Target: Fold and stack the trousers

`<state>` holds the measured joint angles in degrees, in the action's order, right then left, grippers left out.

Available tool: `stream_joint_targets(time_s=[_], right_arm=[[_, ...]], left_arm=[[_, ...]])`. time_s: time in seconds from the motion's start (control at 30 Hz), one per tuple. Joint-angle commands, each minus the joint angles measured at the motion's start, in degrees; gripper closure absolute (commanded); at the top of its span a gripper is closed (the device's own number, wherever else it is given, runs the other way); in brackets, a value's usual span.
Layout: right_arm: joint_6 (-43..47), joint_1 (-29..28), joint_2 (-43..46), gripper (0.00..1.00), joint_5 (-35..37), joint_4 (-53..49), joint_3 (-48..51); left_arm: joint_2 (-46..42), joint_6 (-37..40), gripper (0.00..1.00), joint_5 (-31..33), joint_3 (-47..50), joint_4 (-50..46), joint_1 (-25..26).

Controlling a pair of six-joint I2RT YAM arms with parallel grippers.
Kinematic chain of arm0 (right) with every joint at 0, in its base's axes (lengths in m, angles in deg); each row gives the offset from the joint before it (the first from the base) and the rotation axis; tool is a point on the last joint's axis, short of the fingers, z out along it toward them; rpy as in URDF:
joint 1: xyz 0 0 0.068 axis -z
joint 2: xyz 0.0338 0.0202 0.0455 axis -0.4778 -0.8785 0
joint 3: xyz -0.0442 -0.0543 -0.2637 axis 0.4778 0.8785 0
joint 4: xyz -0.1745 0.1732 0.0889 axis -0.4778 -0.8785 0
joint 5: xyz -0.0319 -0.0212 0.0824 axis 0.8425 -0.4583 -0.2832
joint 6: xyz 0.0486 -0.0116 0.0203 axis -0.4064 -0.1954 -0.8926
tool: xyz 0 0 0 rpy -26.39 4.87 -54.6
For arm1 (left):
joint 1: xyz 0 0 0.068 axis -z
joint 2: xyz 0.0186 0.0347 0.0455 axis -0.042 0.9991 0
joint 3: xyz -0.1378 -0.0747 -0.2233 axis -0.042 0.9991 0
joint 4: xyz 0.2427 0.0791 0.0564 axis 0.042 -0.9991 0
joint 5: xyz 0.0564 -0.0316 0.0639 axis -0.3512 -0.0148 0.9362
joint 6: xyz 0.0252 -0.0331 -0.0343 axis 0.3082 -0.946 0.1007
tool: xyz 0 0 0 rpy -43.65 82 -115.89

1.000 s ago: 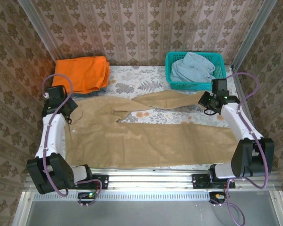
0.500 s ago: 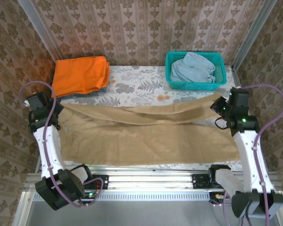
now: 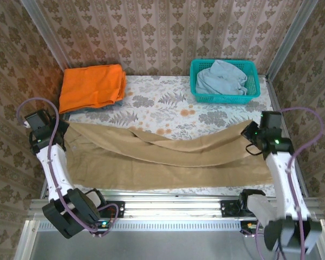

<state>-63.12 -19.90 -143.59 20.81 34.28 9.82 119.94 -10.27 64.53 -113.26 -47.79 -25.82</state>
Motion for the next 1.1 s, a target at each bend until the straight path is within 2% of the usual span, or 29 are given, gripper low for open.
stream_joint_targets(time_s=[0.0, 0.03, 0.07, 0.1, 0.17, 0.23, 0.37, 0.6, 0.7, 0.87, 1.07], right_arm=[[-2.60, 0.91, -7.81, 1.00, 0.92, 6.57, 2.99], [-3.09, 1.61, -10.14, 0.98, 0.66, 6.68, 3.58], [-3.55, 2.37, -12.73, 0.92, 0.52, 9.04, 3.98], [-4.14, 3.34, -14.86, 0.80, 0.76, 10.47, 4.39], [-4.39, 5.18, -18.40, 0.64, -0.32, 11.22, 3.59], [-3.97, 5.35, -19.50, 0.55, 0.22, 9.55, 1.79], [-4.39, 5.81, -15.65, 0.41, 2.85, 4.80, 2.08], [-3.68, 9.52, -9.01, 0.39, 1.00, -0.73, 7.66], [-2.07, 10.20, -7.92, 0.42, -1.29, -1.31, 9.48], [-3.33, 10.38, -14.52, 0.50, -9.68, 3.53, 10.78], [-3.98, 10.51, -22.41, 0.52, -9.35, 6.61, 9.55]], left_arm=[[1.10, -2.00, 1.00, -0.11, -0.10, 4.01, -0.60], [1.20, -2.39, 1.00, 0.25, 0.08, 4.26, -0.56], [1.04, -2.79, 1.00, 0.63, 0.46, 4.86, -0.62], [0.87, -3.28, 1.00, 0.99, 0.94, 5.60, -0.59], [0.79, -4.43, 1.00, 1.02, 1.89, 6.90, -0.52], [0.93, -5.13, 1.00, 0.48, 2.44, 7.90, -0.27], [0.29, -6.32, 1.00, -0.07, 4.34, 10.20, 0.49], [-1.26, -6.87, 1.00, -1.16, 6.66, 12.25, 1.40], [-1.90, -6.12, 1.00, -1.12, 7.06, 12.47, 2.42], [-3.11, -6.24, 1.00, -0.51, 9.04, 13.89, 3.70], [-3.11, -6.06, 1.00, -0.49, 9.57, 14.19, 3.79]])
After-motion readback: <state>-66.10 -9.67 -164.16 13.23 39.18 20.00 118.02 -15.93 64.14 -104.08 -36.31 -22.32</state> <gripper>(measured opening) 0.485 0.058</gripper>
